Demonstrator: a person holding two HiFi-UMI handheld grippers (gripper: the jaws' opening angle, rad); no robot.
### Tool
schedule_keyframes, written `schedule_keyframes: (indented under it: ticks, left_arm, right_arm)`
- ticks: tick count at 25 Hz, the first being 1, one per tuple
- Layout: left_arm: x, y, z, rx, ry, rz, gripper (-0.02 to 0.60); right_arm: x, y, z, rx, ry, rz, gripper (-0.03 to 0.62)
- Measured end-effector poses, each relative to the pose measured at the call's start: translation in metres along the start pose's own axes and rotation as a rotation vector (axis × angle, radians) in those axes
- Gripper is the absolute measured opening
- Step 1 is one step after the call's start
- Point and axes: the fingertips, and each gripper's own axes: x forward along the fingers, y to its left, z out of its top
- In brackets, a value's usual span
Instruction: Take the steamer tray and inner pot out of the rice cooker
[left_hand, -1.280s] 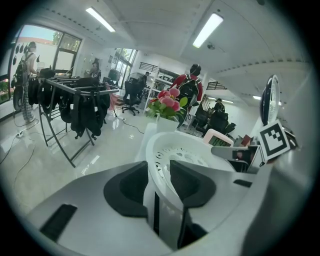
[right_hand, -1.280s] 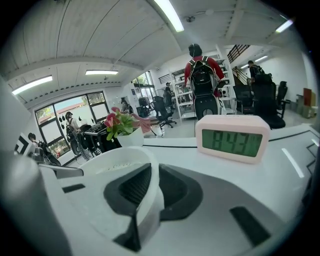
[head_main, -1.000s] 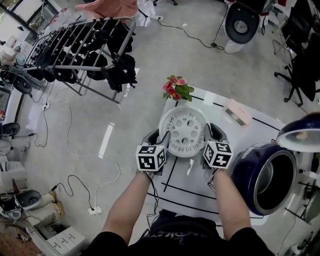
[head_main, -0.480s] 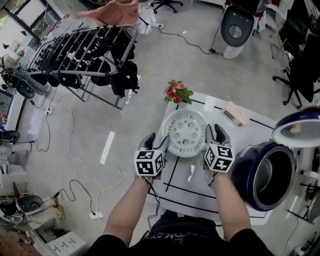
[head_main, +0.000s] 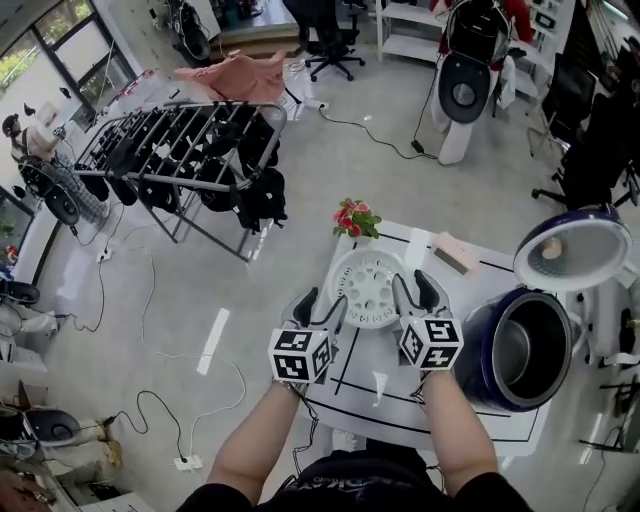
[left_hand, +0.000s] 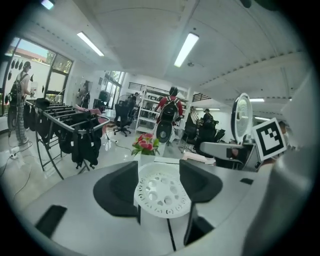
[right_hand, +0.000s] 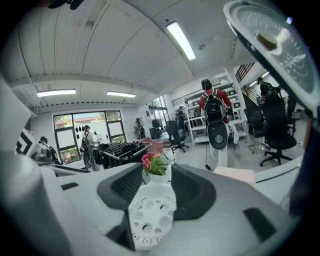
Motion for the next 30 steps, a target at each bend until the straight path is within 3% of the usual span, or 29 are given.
schedule_keyframes:
  ticks: [8, 15, 19, 30]
  left_arm:
    - [-0.056, -0.063, 0.049, 0.080, -0.120, -0.099, 0.261]
    - [-0.090, -0.137, 0.063, 0.150, -0.178, -0.234, 0.261]
    - [-0.100, -0.185, 0.059, 0.183, -0.183, -0.336, 0.259]
    - [-0.106, -0.324, 0.028, 0.244, -0.128, -0.609, 0.259]
  right_arm:
    - [-0.077, 0.035, 0.053, -0.057, -0.116, 0.039, 0.184]
    - [-0.160, 0.034, 0.084, -0.065, -0.227, -0.032, 0.186]
    - [-0.213, 0.019, 0.091, -0.066, -0.268, -0.123, 0.186]
    - [-0.367, -0.067, 0.078, -0.025, -0.301, -0.476, 0.186]
